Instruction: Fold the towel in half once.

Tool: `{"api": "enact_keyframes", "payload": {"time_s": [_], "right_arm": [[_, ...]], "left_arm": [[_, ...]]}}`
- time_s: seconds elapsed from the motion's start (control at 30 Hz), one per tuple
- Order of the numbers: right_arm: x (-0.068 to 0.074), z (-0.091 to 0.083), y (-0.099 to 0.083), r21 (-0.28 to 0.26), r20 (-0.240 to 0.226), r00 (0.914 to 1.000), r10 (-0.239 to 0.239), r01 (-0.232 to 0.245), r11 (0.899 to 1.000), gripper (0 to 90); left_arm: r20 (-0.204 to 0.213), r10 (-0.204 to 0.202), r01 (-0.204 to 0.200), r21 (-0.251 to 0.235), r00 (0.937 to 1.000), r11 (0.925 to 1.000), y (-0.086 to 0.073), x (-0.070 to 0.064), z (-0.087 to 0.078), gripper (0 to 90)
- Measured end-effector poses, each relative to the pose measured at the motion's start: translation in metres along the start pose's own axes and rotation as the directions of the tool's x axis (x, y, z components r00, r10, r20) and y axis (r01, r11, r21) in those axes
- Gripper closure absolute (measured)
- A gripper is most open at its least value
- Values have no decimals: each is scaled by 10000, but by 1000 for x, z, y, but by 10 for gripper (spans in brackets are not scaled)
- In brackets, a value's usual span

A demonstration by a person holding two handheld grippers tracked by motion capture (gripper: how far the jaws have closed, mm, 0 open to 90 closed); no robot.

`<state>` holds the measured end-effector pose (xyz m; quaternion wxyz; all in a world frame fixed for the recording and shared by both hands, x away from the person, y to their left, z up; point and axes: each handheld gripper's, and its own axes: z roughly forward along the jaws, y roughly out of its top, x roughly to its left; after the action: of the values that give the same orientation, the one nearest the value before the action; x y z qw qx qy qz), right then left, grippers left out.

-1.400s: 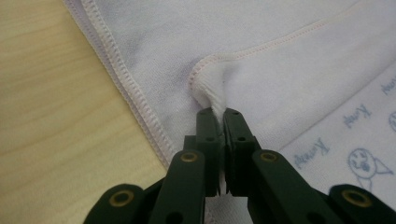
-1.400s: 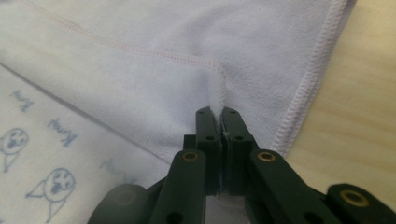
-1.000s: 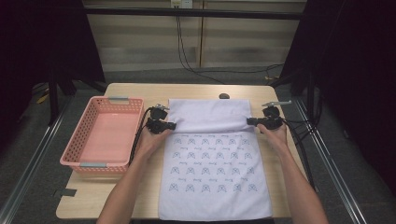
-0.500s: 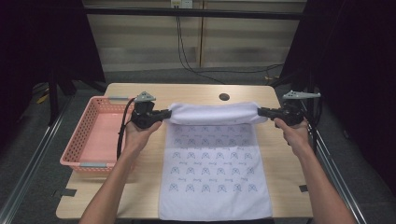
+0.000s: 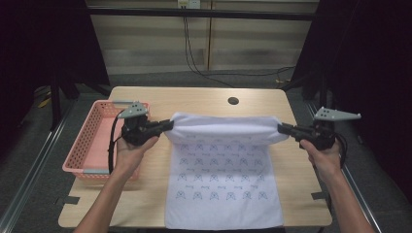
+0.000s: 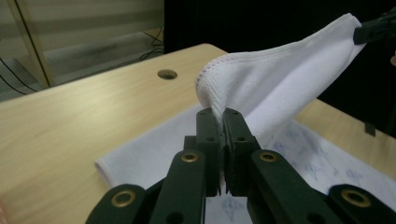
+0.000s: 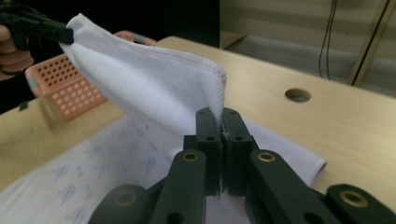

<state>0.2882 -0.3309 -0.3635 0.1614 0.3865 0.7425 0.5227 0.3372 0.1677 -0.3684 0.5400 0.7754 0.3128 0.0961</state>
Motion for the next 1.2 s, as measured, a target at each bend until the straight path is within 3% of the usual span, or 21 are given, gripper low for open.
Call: {"api": "enact_keyframes", "payload": {"time_s": [0.13, 0.23, 0.37, 0.43, 0.47, 0.57, 0.63, 0.7, 0.77, 0.83, 0.9, 0.97, 1.03, 1.07, 1.13, 1.17, 1.2], "right_arm": [[16, -11, -16, 251, -200, 9996, -174, 179, 9995, 879], [23, -19, -25, 445, -264, 9993, -272, 283, 9986, 877], [27, -12, -55, 1196, -351, 9993, -127, 169, 9927, 875], [29, -6, -75, 1634, -433, 9990, -49, 119, 9865, 874], [29, -3, -85, 1940, -554, 9984, 97, 12, 9810, 874], [27, 8, -112, 2692, -580, 9975, 402, -231, 9628, 873], [28, 11, -122, 3083, -544, 9977, 400, -213, 9510, 867], [31, 5, -121, 2921, -597, 9974, 407, -215, 9562, 849], [35, -3, -119, 2645, -654, 9971, 392, -205, 9642, 831], [39, -8, -124, 2741, -799, 9960, 406, -172, 9616, 821], [43, -9, -132, 3056, -862, 9954, 415, -132, 9521, 819], [49, -11, -138, 3379, -858, 9957, 354, -44, 9412, 821], [53, -13, -140, 3347, -1014, 9934, 528, -159, 9422, 822], [55, -13, -140, 3382, -986, 9943, 400, -43, 9411, 801], [55, -12, -139, 3309, -1010, 9943, 355, -1, 9437, 700], [54, -9, -135, 3251, -776, 9964, 345, -75, 9456, 677], [51, -6, -133, 3171, -733, 9968, 329, -80, 9484, 674]], "left_arm": [[198, -72, 72, -17, 9998, 10000, -12, -14, -11, 869], [268, 266, -277, 432, 9993, 9987, -23, -24, -14, 868], [439, 48, -96, 1105, 9990, 9938, -58, -28, -5, 864], [257, -87, 42, 1705, 9996, 9854, -77, -26, 4, 865], [418, -532, 447, 1831, 9977, 9821, -88, -24, 10, 865], [455, -477, 343, 2593, 9978, 9652, -102, -27, 20, 865], [549, -493, 330, 2656, 9973, 9635, -106, -29, 18, 865], [797, -499, 284, 2511, 9956, 9676, -109, -32, 10, 864], [933, -434, 178, 2596, 9947, 9655, -115, -34, 4, 857], [1048, -452, 111, 3047, 9935, 9524, -125, -35, 1, 829], [1048, -483, 79, 3555, 9933, 9346, -132, -37, 2, 819], [1320, -668, 124, 3760, 9890, 9265, -134, -39, 1, 806], [1439, -585, -27, 3924, 9879, 9198, -137, -42, 0, 800], [1492, -612, -32, 3977, 9869, 9175, -138, -42, 0, 778], [1419, -547, -20, 3721, 9884, 9282, -135, -40, 0, 709], [1433, -555, -12, 3684, 9881, 9297, -132, -39, 0, 693], [1336, -498, -3, 3516, 9898, 9361, -128, -38, 2, 667]]}}
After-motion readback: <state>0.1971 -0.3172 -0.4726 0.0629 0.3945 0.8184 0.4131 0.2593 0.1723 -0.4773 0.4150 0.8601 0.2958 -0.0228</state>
